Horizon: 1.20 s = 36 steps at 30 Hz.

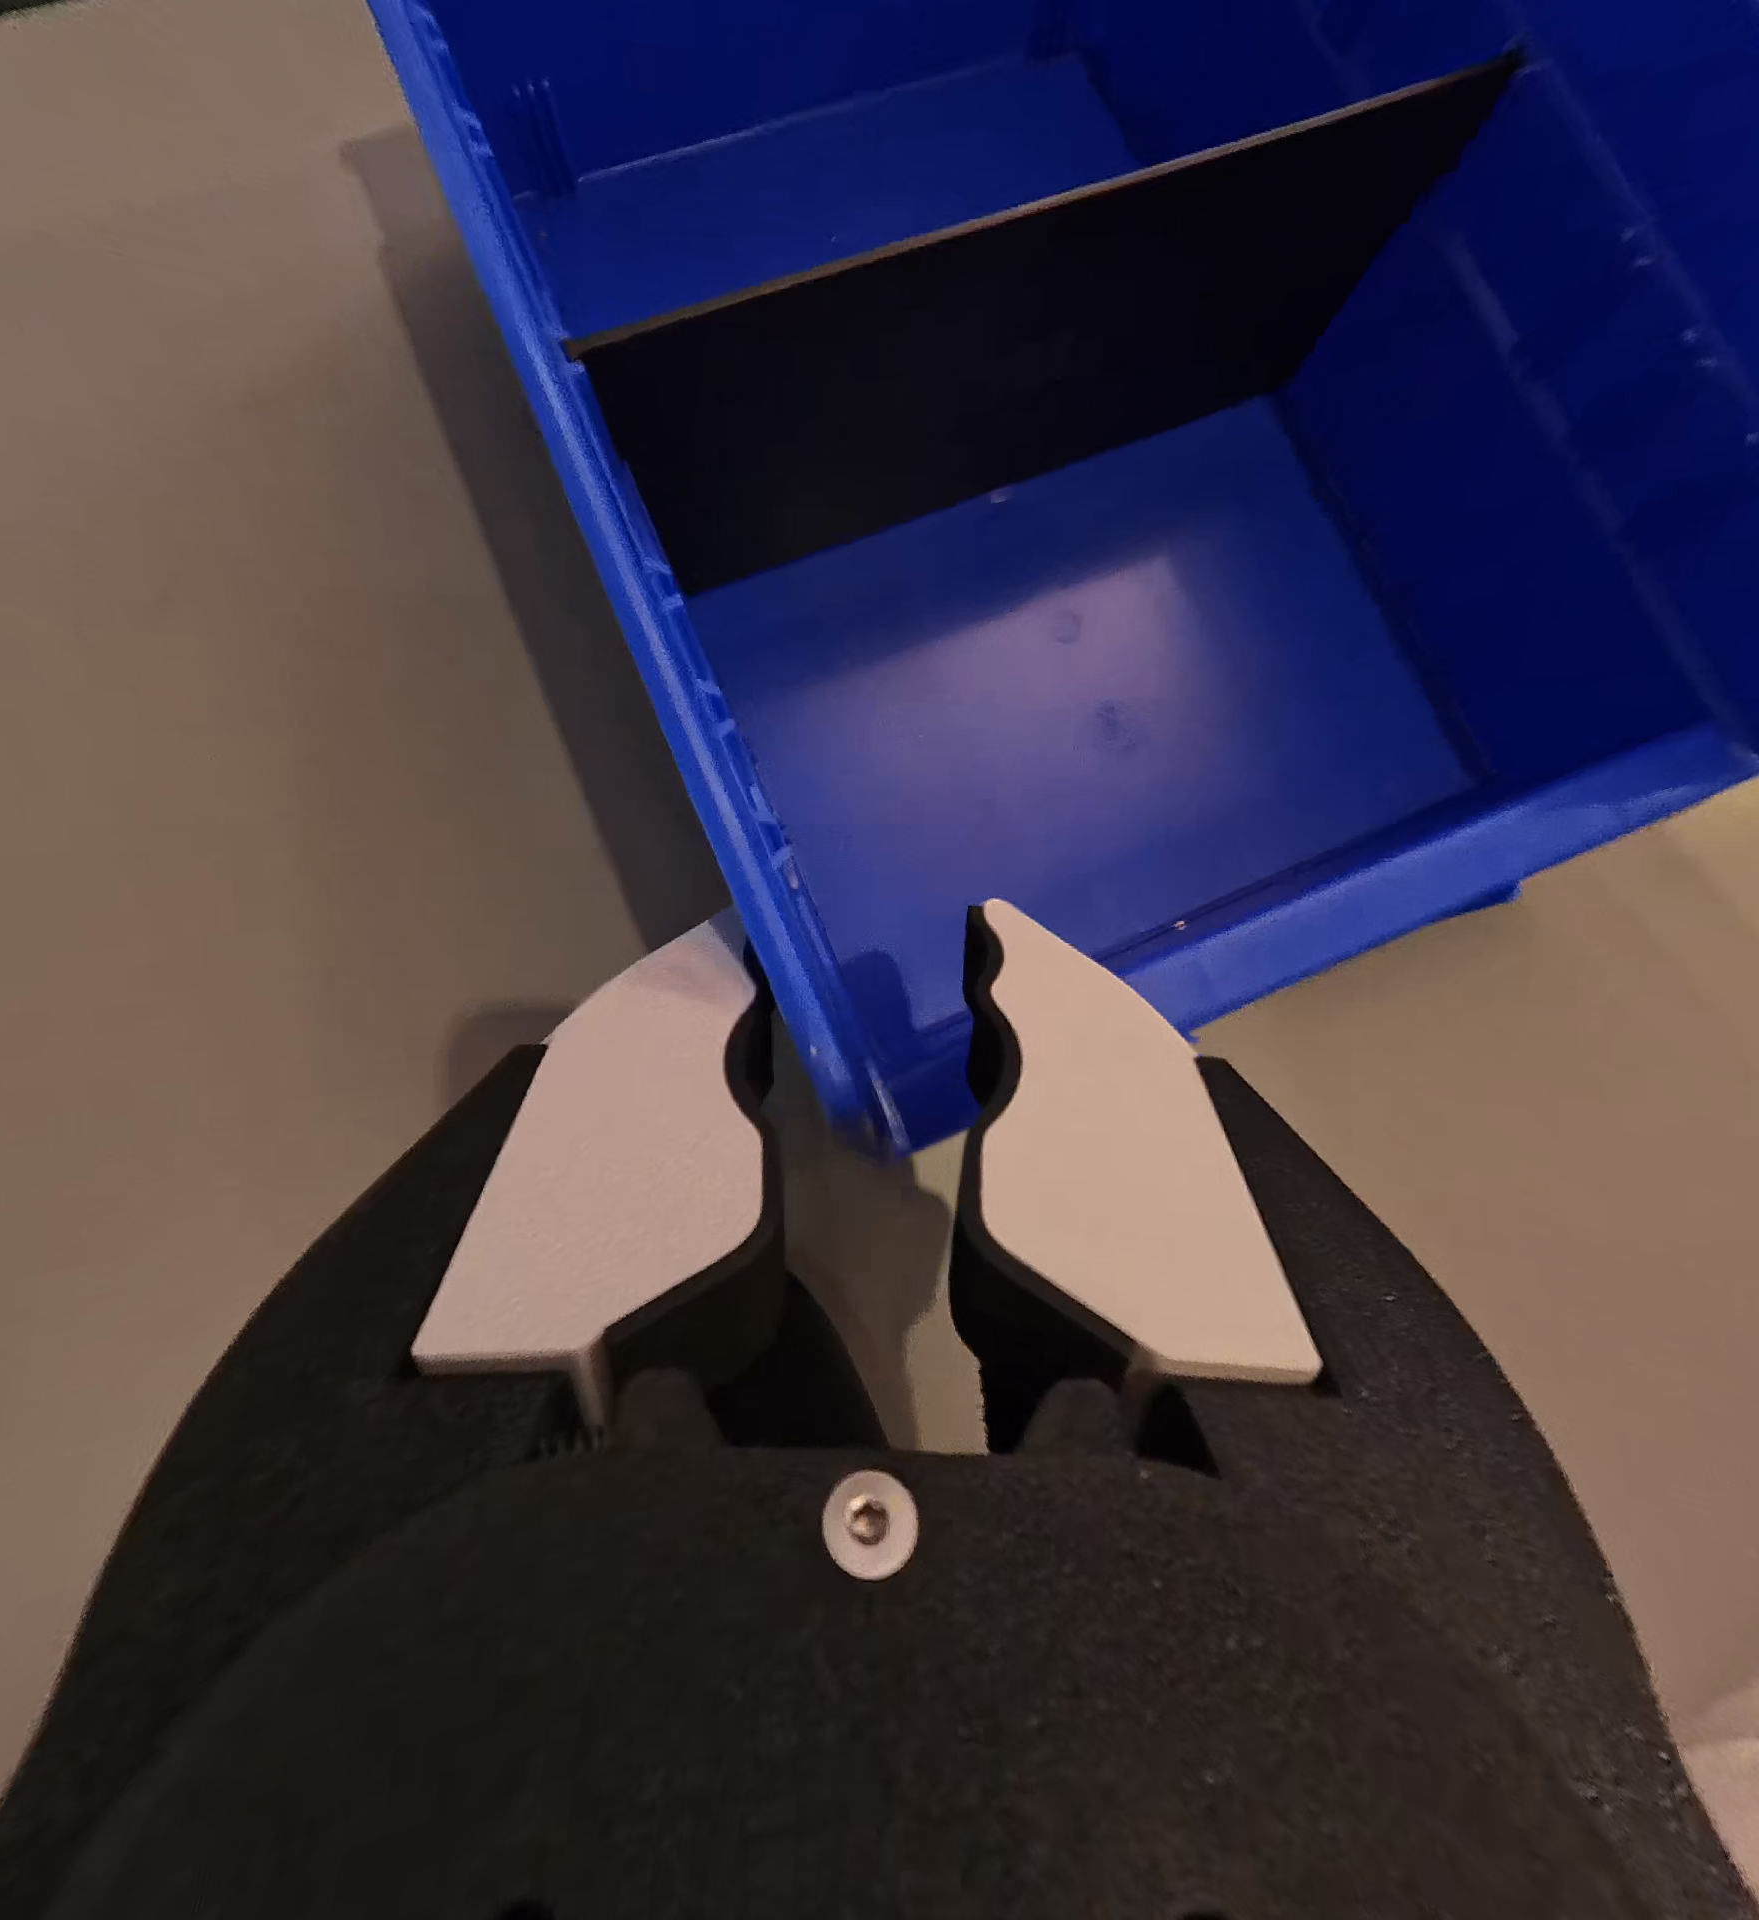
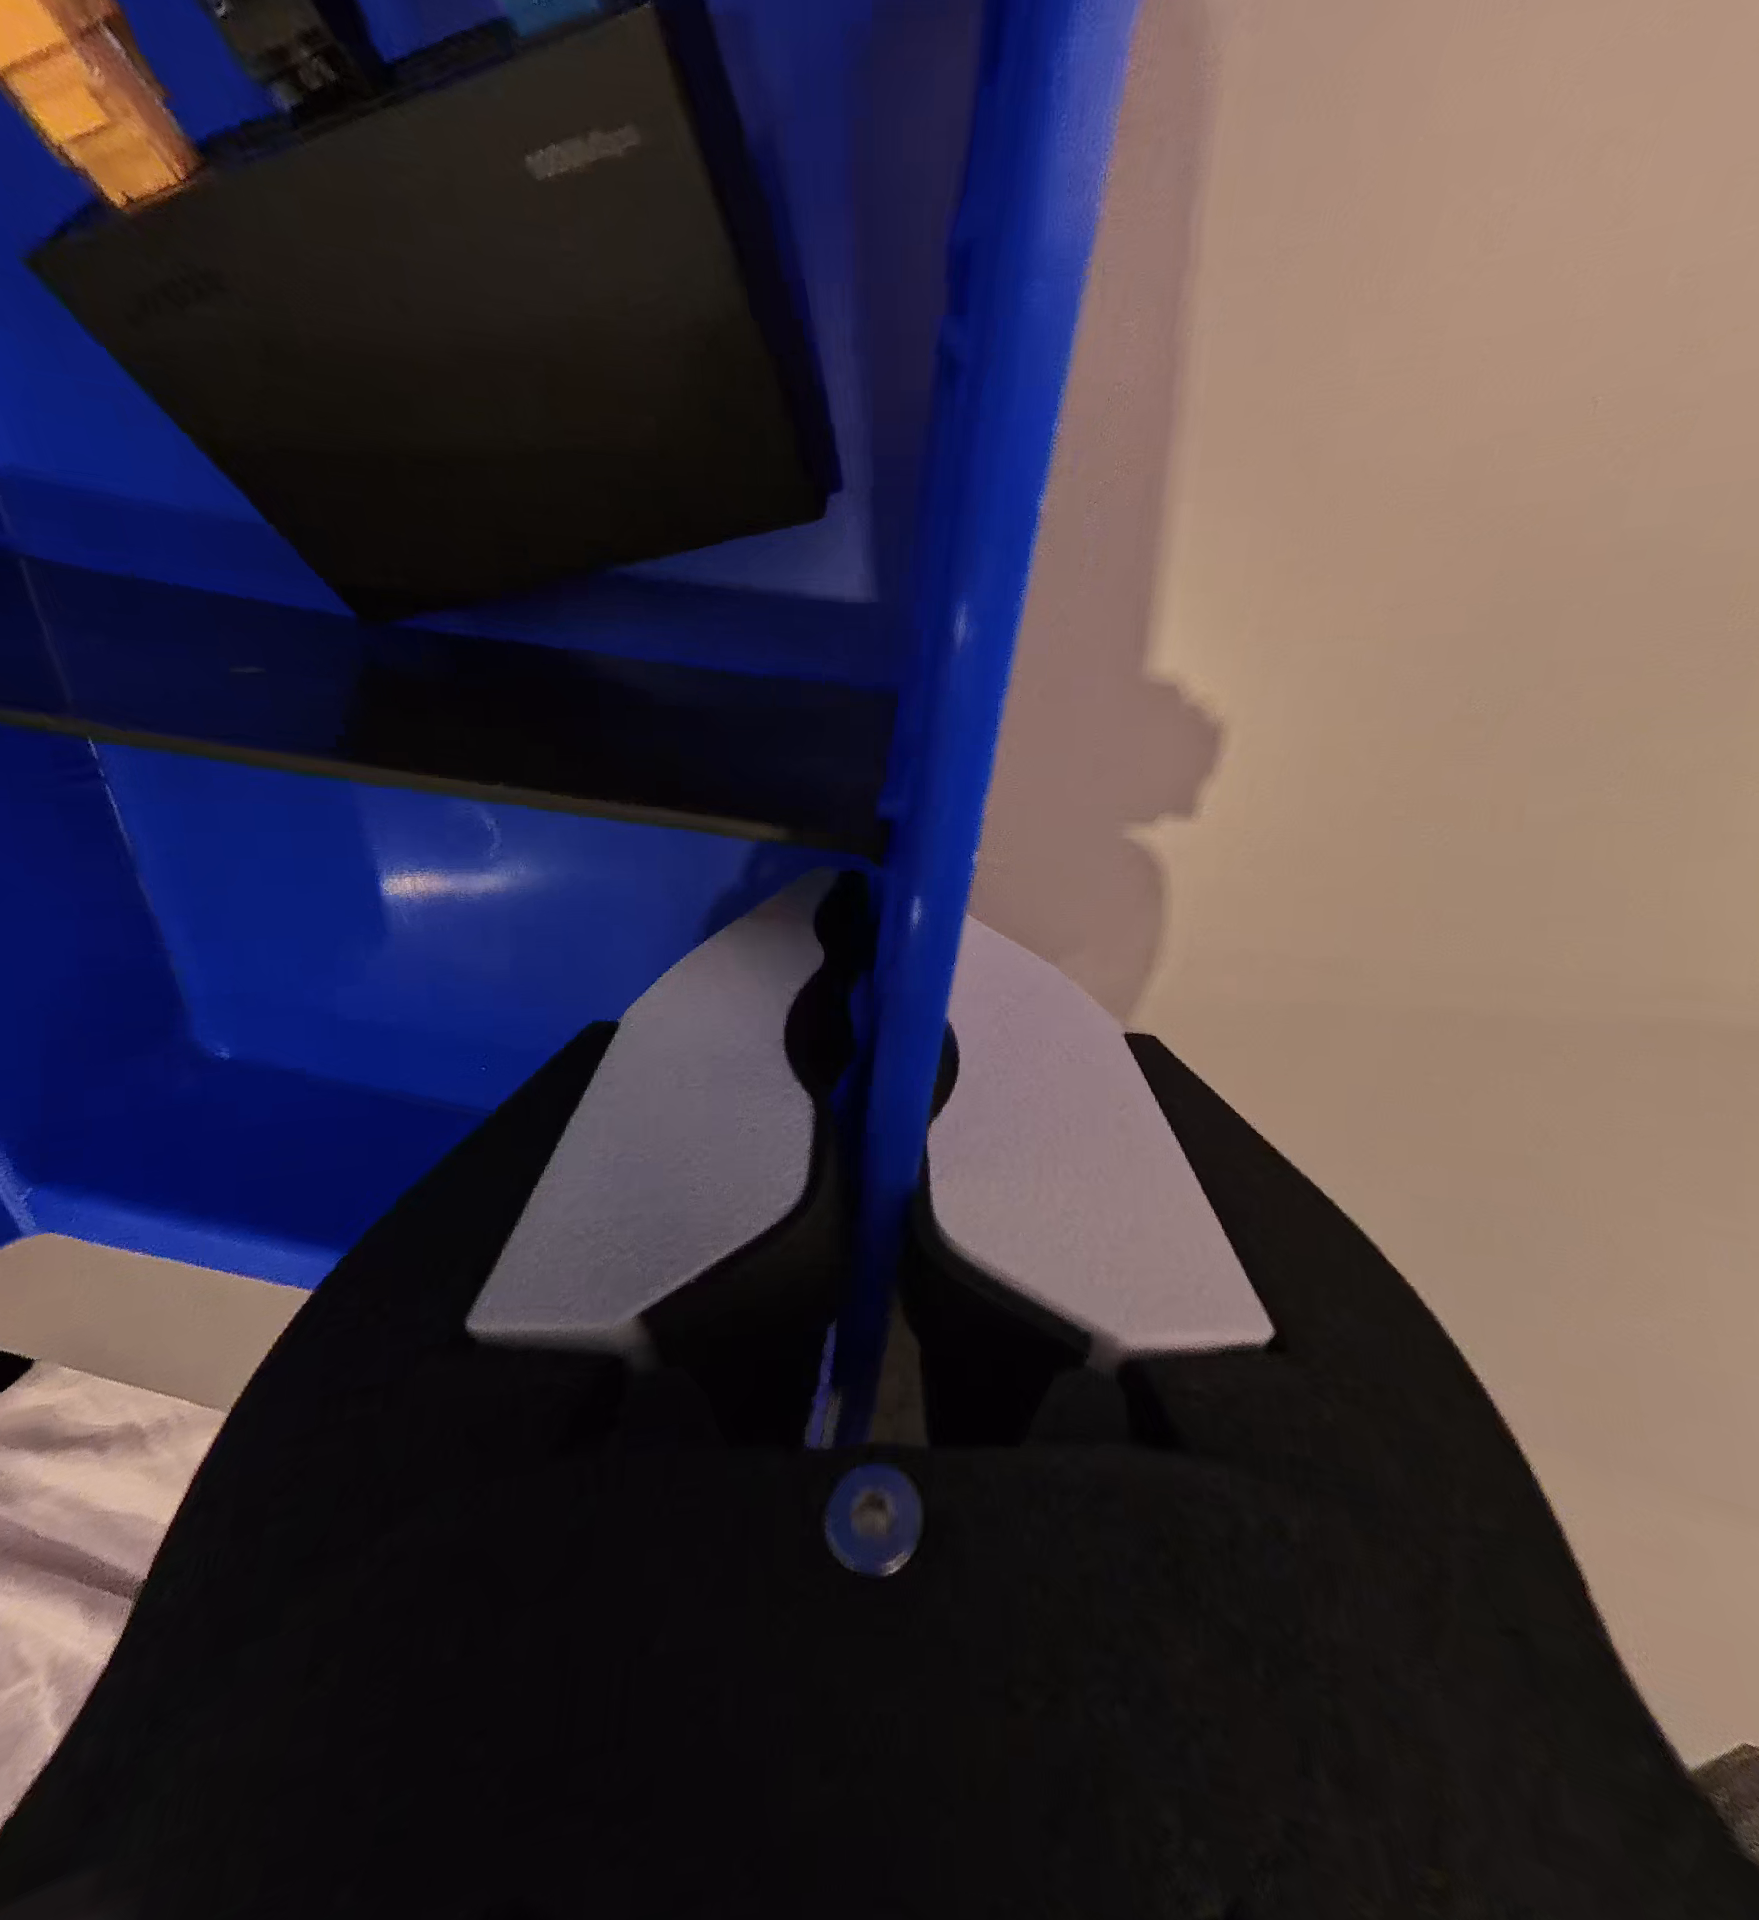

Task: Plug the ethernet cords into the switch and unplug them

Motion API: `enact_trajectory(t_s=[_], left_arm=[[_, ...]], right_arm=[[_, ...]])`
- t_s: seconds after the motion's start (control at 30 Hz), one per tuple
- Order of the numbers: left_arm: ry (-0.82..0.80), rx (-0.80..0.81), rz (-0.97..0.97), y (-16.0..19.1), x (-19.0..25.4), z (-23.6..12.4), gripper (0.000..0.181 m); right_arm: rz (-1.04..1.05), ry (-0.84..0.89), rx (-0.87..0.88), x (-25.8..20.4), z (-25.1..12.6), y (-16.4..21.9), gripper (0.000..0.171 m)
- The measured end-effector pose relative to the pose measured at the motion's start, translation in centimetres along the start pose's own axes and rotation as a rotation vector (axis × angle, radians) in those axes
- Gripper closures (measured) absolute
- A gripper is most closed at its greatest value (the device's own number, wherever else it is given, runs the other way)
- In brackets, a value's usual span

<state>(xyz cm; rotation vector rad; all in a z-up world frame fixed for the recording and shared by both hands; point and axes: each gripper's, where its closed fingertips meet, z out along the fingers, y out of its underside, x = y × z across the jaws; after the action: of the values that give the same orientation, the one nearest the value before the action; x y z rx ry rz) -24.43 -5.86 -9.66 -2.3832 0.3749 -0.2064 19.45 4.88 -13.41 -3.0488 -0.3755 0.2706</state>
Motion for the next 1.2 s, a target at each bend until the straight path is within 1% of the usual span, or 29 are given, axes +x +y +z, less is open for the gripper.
enact_trajectory(t_s=[0.2,0.5,0.63,0.73,0.87,0.97,1.1,1.2], left_arm=[[0.037,0.101,0.012,-0.6,0.2,-3.3,0.146],[0.015,0.211,-0.014,-1.1,-2.7,-7.9,0.147],[0.0,0.245,-0.036,-0.7,-4.0,-9.7,0.147],[-0.003,0.259,-0.06,0.1,-4.7,-10.7,0.146],[-0.006,0.28,-0.107,1.2,-5.7,-11.9,0.147],[-0.015,0.317,-0.15,1.9,-6.5,-13.1,0.147],[-0.09,0.322,-0.178,3.5,-8.5,-15.5,0.146],[-0.147,0.368,-0.208,4.5,-10.3,-18.3,0.146]], right_arm=[[0.008,-0.016,-0.022,1.6,-0.5,0.6,0.167],[0.021,-0.03,-0.01,4.7,-1.8,2.1,0.167],[0.045,-0.05,0.013,4.9,-3.7,2.4,0.167],[0.04,-0.047,0.024,4.1,-6.3,2.2,0.167],[-0.004,-0.033,0.034,1.0,-10.7,0.9,0.167],[-0.05,-0.05,0.04,-3.4,-13.4,-1.1,0.167],[-0.131,-0.092,0.063,-11.7,-15.6,-4.8,0.167],[-0.215,-0.118,0.067,-19.5,-15.7,-7.6,0.167]])
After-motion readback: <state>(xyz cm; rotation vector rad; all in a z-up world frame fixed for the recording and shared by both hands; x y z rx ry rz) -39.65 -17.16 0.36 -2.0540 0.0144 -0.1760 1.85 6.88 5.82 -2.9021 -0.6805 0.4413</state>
